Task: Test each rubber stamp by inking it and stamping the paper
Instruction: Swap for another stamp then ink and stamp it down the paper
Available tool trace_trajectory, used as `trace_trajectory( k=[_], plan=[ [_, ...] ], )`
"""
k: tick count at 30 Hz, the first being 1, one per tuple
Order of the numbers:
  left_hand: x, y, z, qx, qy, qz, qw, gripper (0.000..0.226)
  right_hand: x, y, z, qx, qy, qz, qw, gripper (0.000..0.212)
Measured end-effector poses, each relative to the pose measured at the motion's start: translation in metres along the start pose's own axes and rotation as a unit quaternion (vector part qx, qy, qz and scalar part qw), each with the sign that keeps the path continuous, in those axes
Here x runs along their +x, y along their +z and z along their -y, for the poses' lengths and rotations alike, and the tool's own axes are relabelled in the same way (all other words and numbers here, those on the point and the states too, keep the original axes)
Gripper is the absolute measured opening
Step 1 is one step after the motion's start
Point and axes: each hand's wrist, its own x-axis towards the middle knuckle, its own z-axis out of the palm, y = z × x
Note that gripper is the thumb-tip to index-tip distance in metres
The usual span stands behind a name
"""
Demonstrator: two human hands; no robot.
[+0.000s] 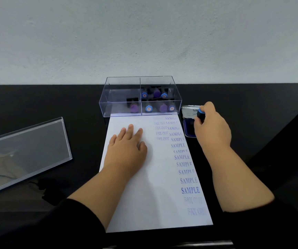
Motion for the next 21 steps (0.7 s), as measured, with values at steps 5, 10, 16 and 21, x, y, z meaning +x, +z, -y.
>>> trace_trajectory(
  k=[5, 10, 16, 21],
  plan=[
    [0.0, 0.001, 0.001, 0.001, -0.001, 0.002, 1.0, 0.052, -0.003, -0.001, 0.003, 0.033, 0.0, -0.011, 0.999, 0.017],
    [0.0, 0.001, 0.0, 0.0, -0.001, 0.005, 1.0, 0.052, -0.015, -0.002, 0.011, 0.069, -0.032, 0.01, 0.997, 0.014],
    [0.001, -0.001, -0.001, -0.005, -0.001, 0.0, 1.0, 0.052, -0.033, 0.002, 0.026, 0.082, -0.085, 0.057, 0.991, 0.014],
    [0.0, -0.001, 0.0, -0.008, -0.003, 0.003, 1.0, 0.052, -0.041, 0.004, 0.032, 0.071, -0.119, 0.082, 0.987, 0.016]
  ],
)
